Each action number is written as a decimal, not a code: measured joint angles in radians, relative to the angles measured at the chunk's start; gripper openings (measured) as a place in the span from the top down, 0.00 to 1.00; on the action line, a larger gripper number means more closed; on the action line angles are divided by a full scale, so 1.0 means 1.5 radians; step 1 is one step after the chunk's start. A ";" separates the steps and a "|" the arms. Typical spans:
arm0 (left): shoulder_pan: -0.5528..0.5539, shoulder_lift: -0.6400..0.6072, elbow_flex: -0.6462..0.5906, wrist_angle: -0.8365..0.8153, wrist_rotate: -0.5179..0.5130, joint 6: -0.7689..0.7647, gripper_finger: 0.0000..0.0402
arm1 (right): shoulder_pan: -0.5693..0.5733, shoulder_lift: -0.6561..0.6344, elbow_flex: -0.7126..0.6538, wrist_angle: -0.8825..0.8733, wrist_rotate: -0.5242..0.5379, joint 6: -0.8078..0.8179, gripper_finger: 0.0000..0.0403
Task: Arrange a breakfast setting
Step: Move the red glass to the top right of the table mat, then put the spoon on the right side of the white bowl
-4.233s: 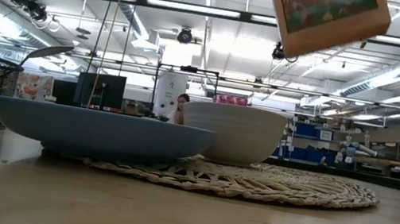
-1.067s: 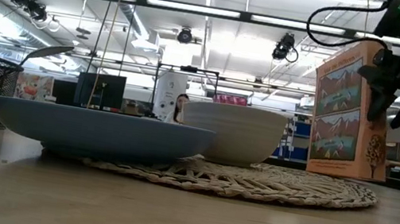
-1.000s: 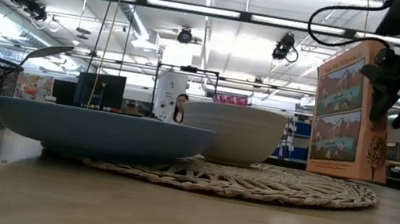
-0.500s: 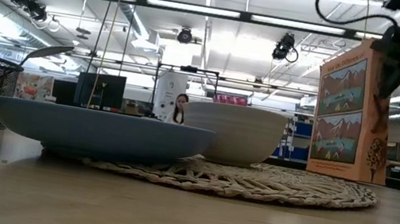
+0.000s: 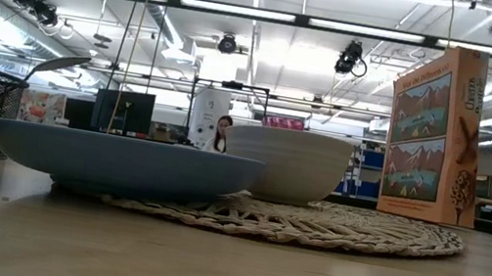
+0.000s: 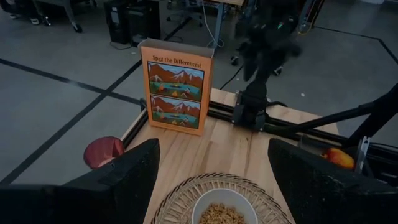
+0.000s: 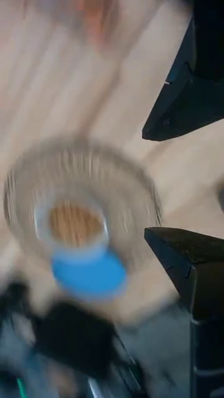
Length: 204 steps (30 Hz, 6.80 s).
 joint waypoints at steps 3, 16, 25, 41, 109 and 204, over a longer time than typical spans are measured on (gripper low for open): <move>0.000 0.000 0.000 0.000 0.000 -0.004 0.24 | 0.040 0.036 0.074 0.045 -0.080 -0.027 0.39; 0.000 0.000 0.000 -0.001 0.000 -0.027 0.24 | 0.119 0.246 0.420 0.231 -0.014 -0.188 0.39; 0.000 -0.012 -0.001 -0.042 0.000 0.007 0.24 | 0.074 0.372 0.565 0.475 0.124 -0.446 0.39; 0.000 -0.126 0.000 -0.216 0.000 0.012 0.24 | -0.100 0.656 0.610 0.512 0.158 -0.656 0.39; 0.000 -0.167 0.000 -0.273 0.000 0.075 0.24 | -0.235 0.948 0.638 -0.038 0.125 -0.883 0.97; 0.000 -0.168 0.000 -0.264 0.000 0.118 0.24 | -0.120 0.684 0.373 0.069 0.108 -0.589 0.67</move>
